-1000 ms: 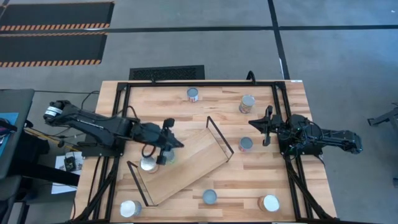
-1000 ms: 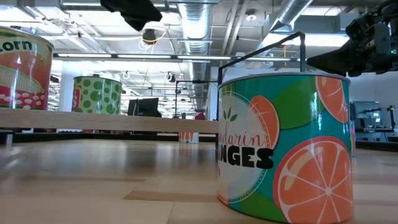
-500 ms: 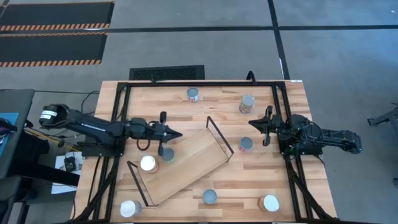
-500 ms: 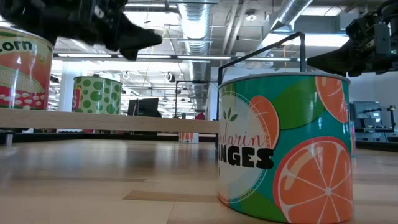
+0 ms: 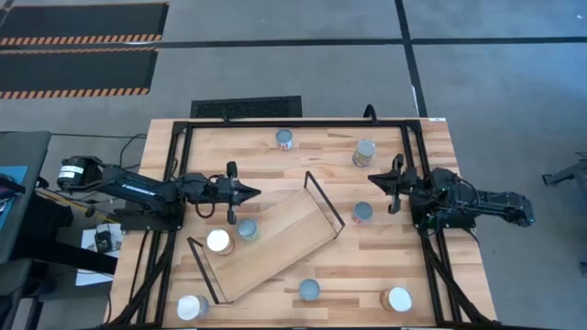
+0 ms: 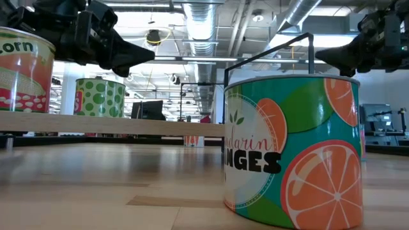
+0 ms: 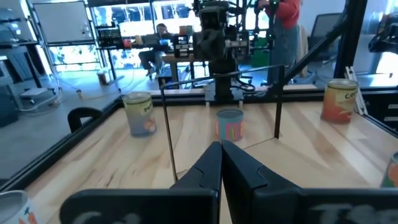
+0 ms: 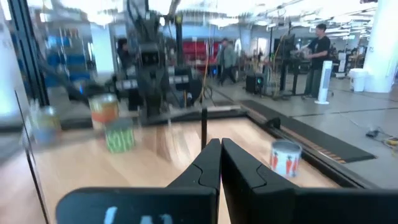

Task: Pick and place cans onto a shelf
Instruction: Put the top canned peaches on the shelf

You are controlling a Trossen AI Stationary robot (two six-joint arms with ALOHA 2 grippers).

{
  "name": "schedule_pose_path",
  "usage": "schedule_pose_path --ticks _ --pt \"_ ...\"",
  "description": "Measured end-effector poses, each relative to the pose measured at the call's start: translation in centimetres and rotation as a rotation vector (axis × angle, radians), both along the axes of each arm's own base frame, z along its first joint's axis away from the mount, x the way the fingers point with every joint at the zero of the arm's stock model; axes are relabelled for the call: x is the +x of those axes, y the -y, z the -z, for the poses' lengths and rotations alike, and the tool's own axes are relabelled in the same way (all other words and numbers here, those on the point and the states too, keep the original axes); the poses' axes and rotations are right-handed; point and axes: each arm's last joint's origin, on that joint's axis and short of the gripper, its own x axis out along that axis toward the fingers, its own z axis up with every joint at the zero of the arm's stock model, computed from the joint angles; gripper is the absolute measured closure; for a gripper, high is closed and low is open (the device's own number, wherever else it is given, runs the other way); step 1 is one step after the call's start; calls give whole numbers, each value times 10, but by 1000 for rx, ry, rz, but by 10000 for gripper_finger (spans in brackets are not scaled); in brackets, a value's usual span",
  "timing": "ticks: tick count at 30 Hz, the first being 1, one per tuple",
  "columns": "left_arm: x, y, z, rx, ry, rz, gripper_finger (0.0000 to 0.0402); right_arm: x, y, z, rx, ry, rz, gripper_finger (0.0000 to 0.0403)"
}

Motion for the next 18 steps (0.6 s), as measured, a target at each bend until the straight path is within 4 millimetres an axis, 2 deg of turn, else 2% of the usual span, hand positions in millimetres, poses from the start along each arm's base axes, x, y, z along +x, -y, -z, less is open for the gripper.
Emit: schedule_pose_path --ticks 3,12,15,18 --pt "0 0 0 -3 0 0 401 0 1 -3 44 9 17 365" --pt "0 0 0 -7 5 -6 401 7 18 -8 187 -258 390 395" --pt "0 0 0 0 4 -7 401 14 25 -14 231 -340 453 379" --pt "0 0 0 0 2 -7 401 22 35 -19 262 -435 529 340"
